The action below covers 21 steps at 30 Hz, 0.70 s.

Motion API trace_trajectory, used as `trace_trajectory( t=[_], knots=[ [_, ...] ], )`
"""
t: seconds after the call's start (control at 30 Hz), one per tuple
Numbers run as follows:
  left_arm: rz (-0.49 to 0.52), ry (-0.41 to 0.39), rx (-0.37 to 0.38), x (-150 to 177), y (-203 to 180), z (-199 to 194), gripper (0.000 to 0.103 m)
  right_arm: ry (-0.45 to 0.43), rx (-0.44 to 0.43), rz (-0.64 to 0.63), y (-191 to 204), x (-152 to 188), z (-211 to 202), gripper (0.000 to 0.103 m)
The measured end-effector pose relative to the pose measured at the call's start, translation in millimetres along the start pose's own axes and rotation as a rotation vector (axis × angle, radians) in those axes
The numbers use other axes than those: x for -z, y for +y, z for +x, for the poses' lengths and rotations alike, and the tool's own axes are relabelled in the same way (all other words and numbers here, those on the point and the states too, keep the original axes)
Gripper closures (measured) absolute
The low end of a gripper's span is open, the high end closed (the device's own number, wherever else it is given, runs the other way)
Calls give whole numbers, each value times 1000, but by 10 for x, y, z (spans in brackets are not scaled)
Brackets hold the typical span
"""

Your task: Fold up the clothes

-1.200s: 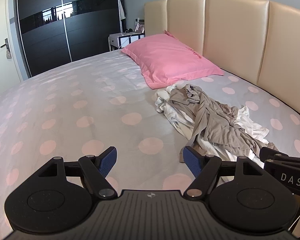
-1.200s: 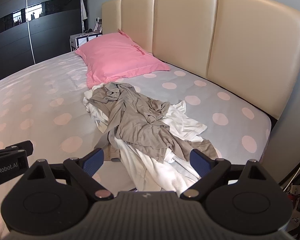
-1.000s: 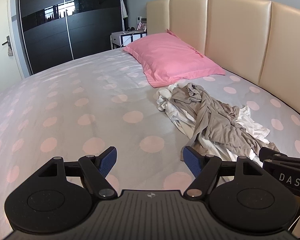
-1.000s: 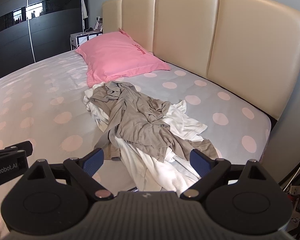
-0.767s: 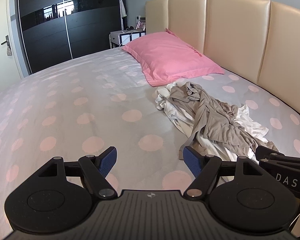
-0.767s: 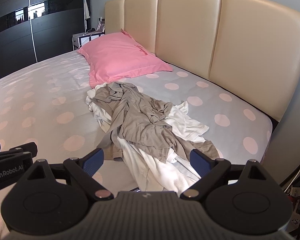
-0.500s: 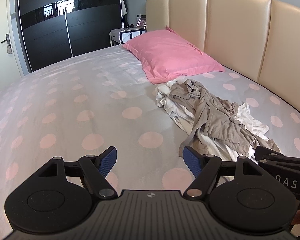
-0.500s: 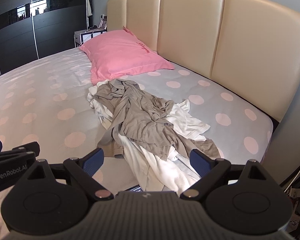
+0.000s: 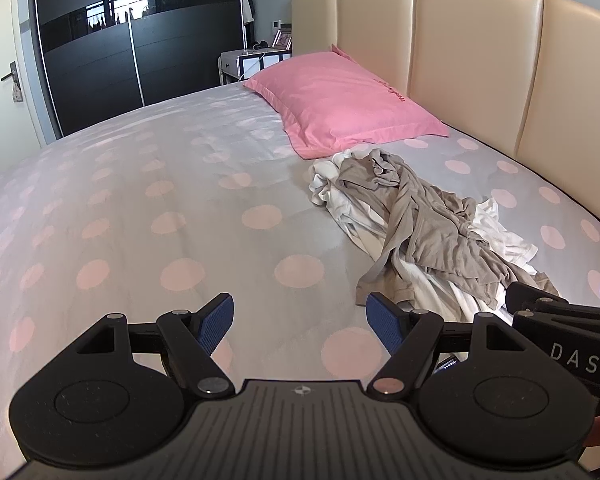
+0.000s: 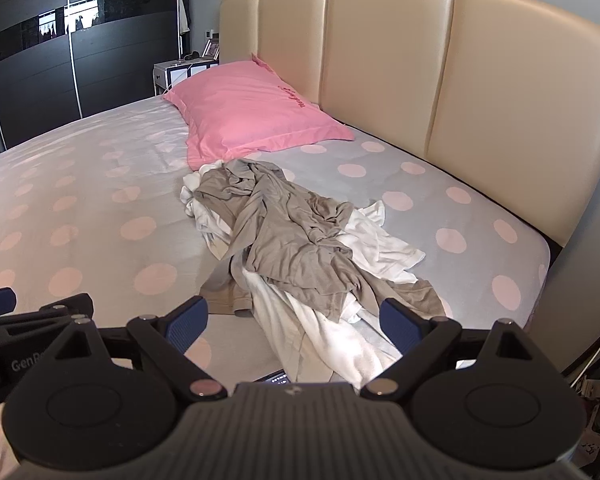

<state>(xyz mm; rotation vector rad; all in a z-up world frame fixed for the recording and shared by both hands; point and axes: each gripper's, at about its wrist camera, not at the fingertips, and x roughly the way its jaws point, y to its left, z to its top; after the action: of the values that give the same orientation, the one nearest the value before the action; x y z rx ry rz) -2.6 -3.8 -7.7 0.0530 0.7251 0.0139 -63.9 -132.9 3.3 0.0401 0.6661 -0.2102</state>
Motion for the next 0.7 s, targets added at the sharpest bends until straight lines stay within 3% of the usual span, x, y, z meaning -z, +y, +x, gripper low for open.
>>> trace_trajectory(
  t=[0.7],
  knots=[
    [-1,8,-1,18,1,10,31,-3,-10,-2,8,-8,-14,9]
  ],
)
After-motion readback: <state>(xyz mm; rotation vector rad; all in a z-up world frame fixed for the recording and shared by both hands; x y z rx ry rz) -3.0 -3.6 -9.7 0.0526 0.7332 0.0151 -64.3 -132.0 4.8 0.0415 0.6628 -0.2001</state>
